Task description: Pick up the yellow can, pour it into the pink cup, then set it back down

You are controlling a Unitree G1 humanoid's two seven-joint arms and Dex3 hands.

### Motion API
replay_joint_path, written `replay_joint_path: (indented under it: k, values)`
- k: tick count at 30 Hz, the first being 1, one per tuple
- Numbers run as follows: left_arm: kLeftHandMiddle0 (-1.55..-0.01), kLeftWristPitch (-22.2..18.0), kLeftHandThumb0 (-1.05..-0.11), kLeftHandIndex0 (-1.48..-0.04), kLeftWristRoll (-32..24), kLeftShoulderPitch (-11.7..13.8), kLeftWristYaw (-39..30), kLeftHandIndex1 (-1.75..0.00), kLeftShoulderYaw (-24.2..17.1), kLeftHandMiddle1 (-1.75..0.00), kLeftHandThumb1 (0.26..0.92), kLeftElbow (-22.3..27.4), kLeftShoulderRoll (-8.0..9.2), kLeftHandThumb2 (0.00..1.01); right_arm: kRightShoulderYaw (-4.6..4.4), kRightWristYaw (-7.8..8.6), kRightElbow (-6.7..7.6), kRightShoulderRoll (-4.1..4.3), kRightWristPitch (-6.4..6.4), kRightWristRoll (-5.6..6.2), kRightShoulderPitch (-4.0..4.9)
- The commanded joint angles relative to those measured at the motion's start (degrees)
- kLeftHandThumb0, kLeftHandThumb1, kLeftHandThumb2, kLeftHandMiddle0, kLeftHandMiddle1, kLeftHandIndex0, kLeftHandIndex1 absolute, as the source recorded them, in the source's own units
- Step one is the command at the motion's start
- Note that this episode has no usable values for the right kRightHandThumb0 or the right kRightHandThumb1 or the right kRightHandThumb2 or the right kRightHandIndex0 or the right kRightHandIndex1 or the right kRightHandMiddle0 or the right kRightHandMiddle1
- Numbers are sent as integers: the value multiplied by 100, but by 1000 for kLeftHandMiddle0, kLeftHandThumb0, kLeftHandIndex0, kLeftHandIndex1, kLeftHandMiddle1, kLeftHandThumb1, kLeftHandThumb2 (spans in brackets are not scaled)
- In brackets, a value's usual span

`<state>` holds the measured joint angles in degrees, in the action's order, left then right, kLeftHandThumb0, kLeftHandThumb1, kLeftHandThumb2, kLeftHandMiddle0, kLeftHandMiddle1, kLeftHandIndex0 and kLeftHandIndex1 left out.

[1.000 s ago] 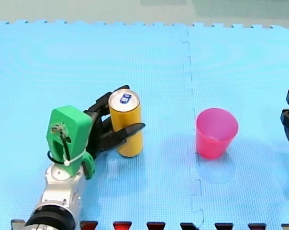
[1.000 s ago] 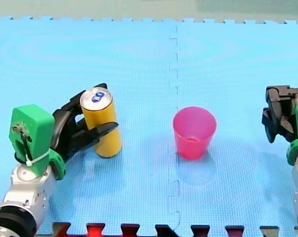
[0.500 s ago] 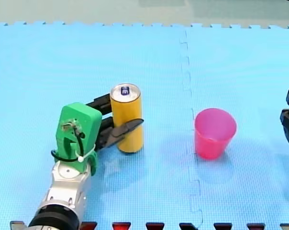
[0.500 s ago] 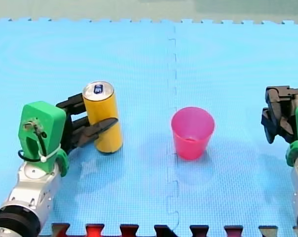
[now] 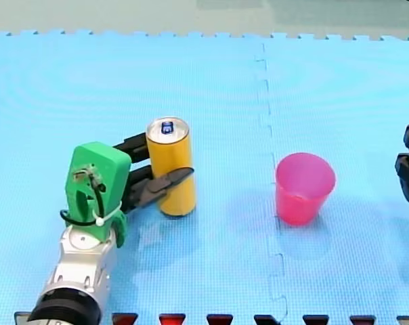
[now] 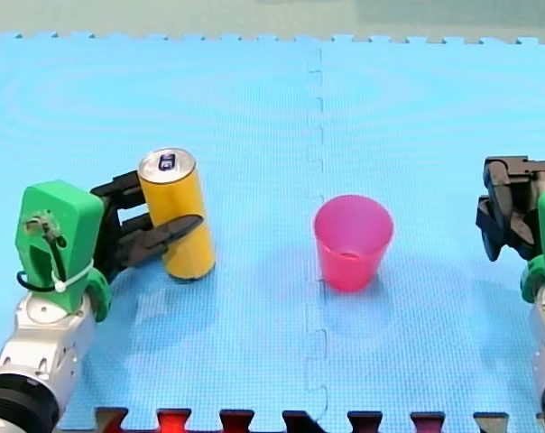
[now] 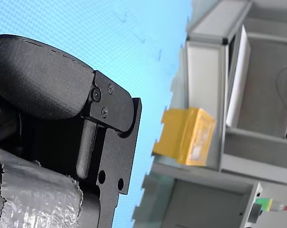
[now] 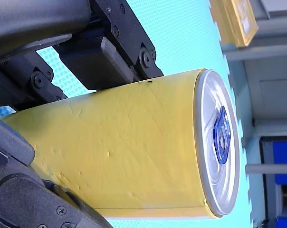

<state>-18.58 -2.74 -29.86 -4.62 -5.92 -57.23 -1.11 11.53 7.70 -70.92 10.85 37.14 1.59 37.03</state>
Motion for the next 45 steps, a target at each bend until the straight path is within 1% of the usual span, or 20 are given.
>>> replay_joint_path:
  k: [1,2,3,4,6,7,9,14,16,18,21,23,24,30,32,36,40,42,45]
  values:
    - [-1394,-246,-374,-1247,-98,114,-2,-2,-57,-14,755,246,-66,0,0,-9,11,1,-41,16,35]
    - [-1394,-393,-374,-1251,-125,160,-4,-4,-65,-13,755,354,-114,0,0,-11,10,-3,-49,16,39]
    - [-1394,-649,-374,-1253,-143,207,-34,-4,-61,-12,755,441,-164,0,-1,-16,8,-8,-62,16,46]
    - [-1394,-1011,-373,-1254,-123,242,-67,-4,-42,-11,755,474,-194,0,-2,-22,5,-12,-78,14,55]
    - [-1392,-1517,-361,-1254,65,230,43,-3,46,-8,747,479,-183,0,-4,-33,-3,-25,-98,9,67]
    - [-1391,-1651,-358,-1254,207,192,162,-3,105,-7,746,473,-152,0,-5,-37,-6,-31,-102,8,71]
    - [-1391,-1754,-366,-1253,438,96,388,-2,187,-5,746,478,-99,1,-9,-48,-14,-48,-111,2,80]
    - [-1368,-1874,-384,-1247,951,-127,935,0,380,0,751,398,-64,2,-23,-82,-38,-92,-162,-12,122]
    - [-1367,-1856,-383,-1245,1202,-206,1216,0,495,-1,753,369,-37,2,-17,-76,-43,-110,-194,3,137]
    - [-1369,-1778,-382,-1243,1598,-284,1653,0,679,-2,754,363,18,3,-14,-77,-49,-128,-223,13,150]
    - [-1329,-1492,-383,-1222,2353,-406,2345,1,1046,0,757,411,167,3,-23,-103,-51,-147,-249,6,162]
    - [-1314,-1332,-390,-1204,2647,-457,2588,0,1202,0,760,470,205,3,-31,-120,-47,-156,-270,1,164]
    - [-1308,-1255,-411,-1191,2745,-475,2681,-1,1255,0,763,511,197,4,-33,-123,-45,-161,-289,2,167]
    - [-1313,-908,-439,-1182,2967,-546,3036,-2,1472,-4,768,666,124,3,-38,-137,-42,-183,-352,6,175]
    - [-1314,-789,-442,-1183,3025,-585,3102,-2,1561,-4,768,696,130,2,-36,-129,-44,-193,-369,14,177]
    - [-1315,-585,-450,-1186,3144,-682,3198,-2,1732,-3,767,737,137,1,7,-49,-35,-233,-434,89,175]
    - [-1324,-510,-459,-1186,3426,-789,3461,-1,1980,-6,767,665,215,0,29,-8,-29,-259,-466,123,174]
    - [-1331,-516,-460,-1190,3646,-901,3678,-3,2150,-9,766,558,267,0,28,-12,-33,-270,-468,121,174]
    - [-1351,-472,-463,-1220,3946,-1160,4023,-15,2390,-18,768,273,295,1,26,-17,-40,-288,-474,118,177]
